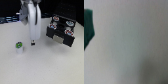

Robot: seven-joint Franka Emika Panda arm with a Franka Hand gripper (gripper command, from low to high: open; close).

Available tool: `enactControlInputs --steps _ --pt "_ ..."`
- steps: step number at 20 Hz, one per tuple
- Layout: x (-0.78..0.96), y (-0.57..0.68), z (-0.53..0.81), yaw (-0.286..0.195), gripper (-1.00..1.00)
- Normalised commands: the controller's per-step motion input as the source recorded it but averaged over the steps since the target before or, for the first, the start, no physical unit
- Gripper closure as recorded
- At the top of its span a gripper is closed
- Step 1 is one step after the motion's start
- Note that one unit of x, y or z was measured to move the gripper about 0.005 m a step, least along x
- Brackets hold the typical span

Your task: Open the kcup holder, insert the kcup into the holder, and close the kcup holder

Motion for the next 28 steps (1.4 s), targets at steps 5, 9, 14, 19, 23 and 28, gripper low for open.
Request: enactControlInputs --steps 5,9,14,19,23,28 --pt "-0.39 -0.53 -0.37 -0.244 -1.00" --pt "-0.36 -0.55 -0.46 -0.228 -1.00" --pt "-0.34 -0.51 -0.47 -0.199 -1.00" --pt "-0.23 -0.15 -0.41 -0.166 -1.00" --pt "0.01 -0.02 -0.31 -0.175 -1.00" --pt "0.08 0.02 -0.16 -0.188 -1.00"
